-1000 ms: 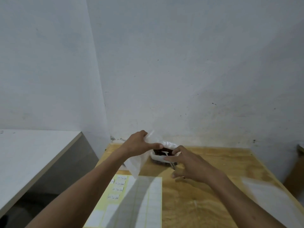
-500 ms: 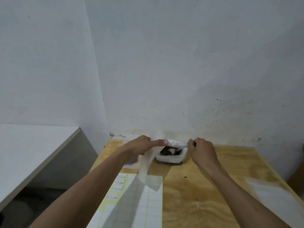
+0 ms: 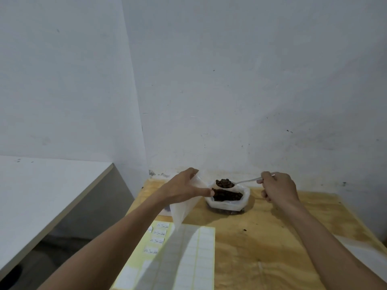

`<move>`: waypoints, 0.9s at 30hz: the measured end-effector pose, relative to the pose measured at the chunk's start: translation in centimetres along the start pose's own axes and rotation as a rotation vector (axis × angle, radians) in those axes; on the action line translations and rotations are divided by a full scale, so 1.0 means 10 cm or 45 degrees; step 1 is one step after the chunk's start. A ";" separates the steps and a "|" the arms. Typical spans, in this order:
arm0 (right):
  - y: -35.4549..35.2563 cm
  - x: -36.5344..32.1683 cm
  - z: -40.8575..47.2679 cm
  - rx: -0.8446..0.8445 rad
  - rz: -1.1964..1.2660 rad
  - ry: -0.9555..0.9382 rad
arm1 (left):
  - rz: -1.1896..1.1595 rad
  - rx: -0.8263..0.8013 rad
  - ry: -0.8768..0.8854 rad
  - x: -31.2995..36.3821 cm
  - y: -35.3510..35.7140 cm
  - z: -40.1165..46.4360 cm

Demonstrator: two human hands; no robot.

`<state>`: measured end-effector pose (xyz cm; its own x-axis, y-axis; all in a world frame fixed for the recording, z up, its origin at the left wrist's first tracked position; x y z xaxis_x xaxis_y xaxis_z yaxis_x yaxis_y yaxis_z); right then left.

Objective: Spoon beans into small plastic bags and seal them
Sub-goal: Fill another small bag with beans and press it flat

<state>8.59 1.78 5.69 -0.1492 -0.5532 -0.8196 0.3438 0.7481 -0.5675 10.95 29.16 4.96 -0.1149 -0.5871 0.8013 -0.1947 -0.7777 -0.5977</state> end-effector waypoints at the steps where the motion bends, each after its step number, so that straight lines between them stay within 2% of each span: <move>1: -0.03 -0.04 0.01 0.001 0.033 0.008 | 0.038 0.001 0.014 0.00 0.01 0.00; 7: -0.12 -0.31 0.02 -0.025 0.074 -0.091 | 0.067 -0.009 -0.003 -0.02 0.03 0.01; 12: -0.05 -0.54 -0.15 -0.045 -0.203 -0.471 | 0.084 -0.024 -0.046 0.01 0.07 0.04; 16: -0.06 -0.65 -0.16 0.136 -0.386 -0.711 | 0.106 -0.055 -0.048 0.04 0.07 0.02; 19: -0.16 -0.58 -0.09 0.239 -0.563 -0.689 | 0.072 -0.068 -0.109 0.05 0.09 0.04; 23: -0.05 -0.26 -0.05 0.211 -0.867 -0.572 | -0.030 -0.112 -0.216 0.03 0.12 0.11; 27: 0.13 0.06 -0.03 0.149 -0.895 -0.388 | -0.154 -0.158 -0.263 0.07 0.22 0.15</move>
<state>8.66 2.51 4.40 -0.1126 -0.9727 -0.2028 0.3610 0.1501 -0.9204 11.88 26.73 4.23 0.1149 -0.5347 0.8372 -0.3140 -0.8191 -0.4801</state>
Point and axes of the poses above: each hand's wrist, its own z-axis towards the middle knuckle, its own y-axis out of the palm, x = y × z, the point moved 1 cm from there along z, towards the middle knuckle, and after that the axes turned 8 degrees about -z, right-handed, at the moved point
